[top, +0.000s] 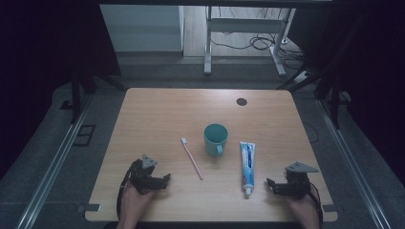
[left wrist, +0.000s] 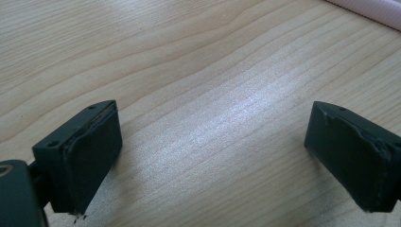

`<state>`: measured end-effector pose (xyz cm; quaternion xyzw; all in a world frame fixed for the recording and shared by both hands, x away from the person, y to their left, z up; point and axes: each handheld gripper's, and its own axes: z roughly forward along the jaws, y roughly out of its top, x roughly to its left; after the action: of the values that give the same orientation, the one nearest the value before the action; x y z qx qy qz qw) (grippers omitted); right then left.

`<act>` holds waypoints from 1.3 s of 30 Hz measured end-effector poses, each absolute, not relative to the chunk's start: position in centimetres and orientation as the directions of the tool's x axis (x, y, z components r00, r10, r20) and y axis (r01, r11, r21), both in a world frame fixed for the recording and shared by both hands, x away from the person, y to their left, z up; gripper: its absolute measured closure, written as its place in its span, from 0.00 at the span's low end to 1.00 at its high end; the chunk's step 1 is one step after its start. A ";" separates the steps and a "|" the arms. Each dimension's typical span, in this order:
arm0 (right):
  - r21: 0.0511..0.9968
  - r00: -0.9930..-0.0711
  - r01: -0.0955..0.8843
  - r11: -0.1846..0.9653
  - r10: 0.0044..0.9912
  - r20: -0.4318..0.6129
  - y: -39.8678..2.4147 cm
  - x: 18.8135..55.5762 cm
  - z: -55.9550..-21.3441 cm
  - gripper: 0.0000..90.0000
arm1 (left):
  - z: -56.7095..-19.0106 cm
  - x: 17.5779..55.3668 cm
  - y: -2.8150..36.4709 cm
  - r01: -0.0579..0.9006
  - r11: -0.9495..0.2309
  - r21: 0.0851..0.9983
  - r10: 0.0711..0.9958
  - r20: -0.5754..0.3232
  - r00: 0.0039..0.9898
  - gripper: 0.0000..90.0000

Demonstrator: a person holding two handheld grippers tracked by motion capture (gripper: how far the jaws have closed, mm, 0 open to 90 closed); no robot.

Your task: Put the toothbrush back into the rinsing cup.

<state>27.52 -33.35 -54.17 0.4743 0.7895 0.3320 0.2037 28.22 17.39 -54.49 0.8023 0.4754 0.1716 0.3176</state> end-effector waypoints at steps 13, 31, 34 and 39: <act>0.718 -0.467 0.614 0.328 0.884 -0.005 -33.4 27.5 -54.2 0.07 | -54.5 28.2 17.4 0.653 -0.350 0.672 0.870 -0.025 0.492 0.05; 0.718 -0.467 0.614 0.329 0.884 -0.005 -33.4 27.5 -54.2 0.07 | -54.3 28.1 17.8 0.636 -0.359 0.684 0.860 -0.024 0.510 0.14; 0.718 -0.467 0.614 0.329 0.884 -0.005 -33.4 27.5 -54.2 0.07 | -54.2 28.1 17.7 0.636 -0.364 0.681 0.858 -0.021 0.513 0.17; 0.718 -0.467 0.614 0.329 0.884 -0.005 -33.4 27.5 -54.2 0.07 | -54.0 28.0 17.6 0.628 -0.378 0.680 0.851 -0.012 0.525 0.25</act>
<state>27.52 -33.37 -54.17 0.4745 0.7893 0.3325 0.2033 28.02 17.56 -53.99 0.8119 0.4555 0.1732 0.3214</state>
